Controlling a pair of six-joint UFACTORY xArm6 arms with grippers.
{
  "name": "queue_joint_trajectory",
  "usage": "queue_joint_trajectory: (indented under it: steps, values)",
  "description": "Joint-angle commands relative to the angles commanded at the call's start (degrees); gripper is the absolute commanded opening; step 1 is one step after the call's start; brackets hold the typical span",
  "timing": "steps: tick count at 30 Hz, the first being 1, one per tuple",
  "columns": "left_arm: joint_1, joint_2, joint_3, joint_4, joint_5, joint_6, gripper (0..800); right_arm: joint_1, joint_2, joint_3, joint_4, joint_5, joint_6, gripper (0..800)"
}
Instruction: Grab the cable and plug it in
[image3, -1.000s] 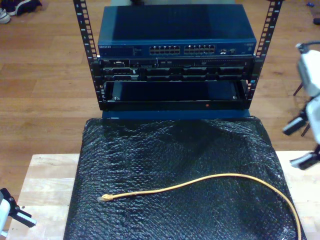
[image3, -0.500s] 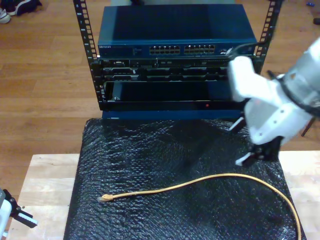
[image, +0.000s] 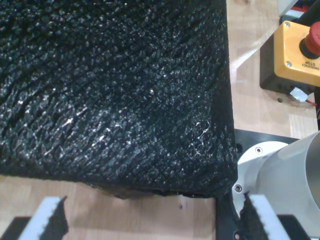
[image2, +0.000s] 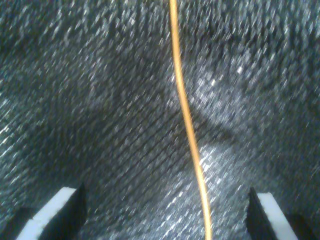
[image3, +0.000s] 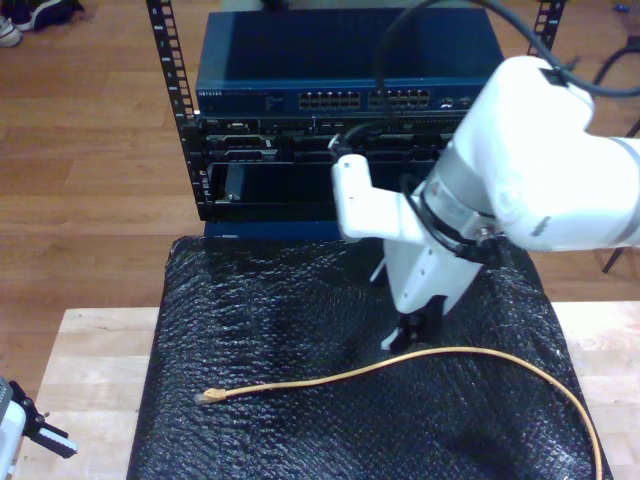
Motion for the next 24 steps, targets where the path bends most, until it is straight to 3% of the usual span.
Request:
queue_joint_trajectory:
  steps: [8,14,24]
  values:
    - [0.00,0.18,0.09,0.00,0.00,-0.09,800,6.51,6.86,-3.78,-2.99,-0.79,0.97,793]
    - [0.00,1.58,0.00,0.00,0.00,-0.26,800,11.25,11.25,-6.33,-10.11,-2.11,8.53,793]
    - [0.00,1.67,-0.09,0.00,-0.44,-0.88,800,19.25,19.60,-12.04,-15.65,-6.68,20.22,791]
